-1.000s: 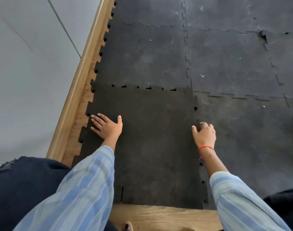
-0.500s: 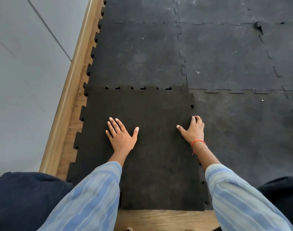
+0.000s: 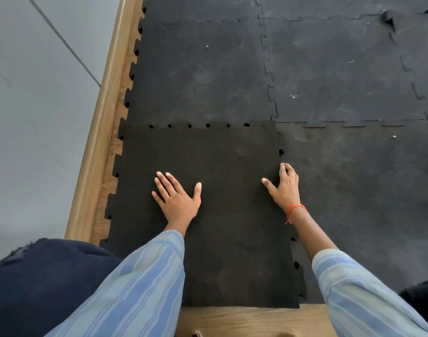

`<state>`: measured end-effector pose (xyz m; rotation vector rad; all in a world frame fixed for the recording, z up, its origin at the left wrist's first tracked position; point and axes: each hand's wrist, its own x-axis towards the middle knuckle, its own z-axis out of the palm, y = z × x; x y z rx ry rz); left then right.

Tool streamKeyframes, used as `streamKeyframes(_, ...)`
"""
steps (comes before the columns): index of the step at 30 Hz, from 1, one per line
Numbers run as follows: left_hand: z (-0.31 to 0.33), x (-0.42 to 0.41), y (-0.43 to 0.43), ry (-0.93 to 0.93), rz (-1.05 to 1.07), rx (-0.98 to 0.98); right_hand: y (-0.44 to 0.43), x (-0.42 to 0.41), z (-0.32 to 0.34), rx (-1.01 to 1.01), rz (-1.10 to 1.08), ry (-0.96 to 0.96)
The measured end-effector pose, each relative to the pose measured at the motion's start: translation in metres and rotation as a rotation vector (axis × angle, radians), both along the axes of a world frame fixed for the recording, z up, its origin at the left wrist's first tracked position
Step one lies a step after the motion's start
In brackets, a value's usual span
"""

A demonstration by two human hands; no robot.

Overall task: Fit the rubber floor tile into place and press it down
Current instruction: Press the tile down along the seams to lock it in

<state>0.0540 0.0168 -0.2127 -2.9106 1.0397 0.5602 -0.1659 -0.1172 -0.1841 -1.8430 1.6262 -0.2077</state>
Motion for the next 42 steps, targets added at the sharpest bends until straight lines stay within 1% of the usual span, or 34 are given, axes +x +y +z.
streamKeyframes(6, -0.001, 0.001, 0.002, 0.013, 0.0, 0.019, -0.001, 0.003, 0.0, 0.02, -0.062, -0.021)
streamKeyframes(9, -0.001, 0.002, 0.003, -0.01, -0.006, 0.024, 0.007, 0.002, 0.0, -0.023, -0.073, 0.007)
streamKeyframes(12, 0.0, 0.003, 0.004, -0.012, -0.023, 0.035, 0.016, 0.0, 0.0, -0.035, -0.037, 0.074)
streamKeyframes(15, 0.002, 0.002, 0.004, -0.006, -0.02, 0.056, 0.025, 0.001, -0.007, -0.063, 0.081, 0.231)
streamKeyframes(17, 0.003, 0.002, 0.002, 0.004, -0.02, 0.07, 0.025, 0.002, -0.01, -0.078, 0.122, 0.288)
streamKeyframes(32, 0.008, 0.002, -0.005, 0.063, 0.016, 0.095, 0.02, 0.004, -0.019, -0.108, 0.172, 0.339)
streamKeyframes(38, 0.008, 0.005, -0.011, 0.072, 0.031, 0.092, 0.012, 0.01, -0.02, -0.083, 0.174, 0.354)
streamKeyframes(42, 0.007, 0.004, -0.01, 0.081, 0.039, 0.094, 0.011, 0.012, -0.016, -0.021, 0.191, 0.381)
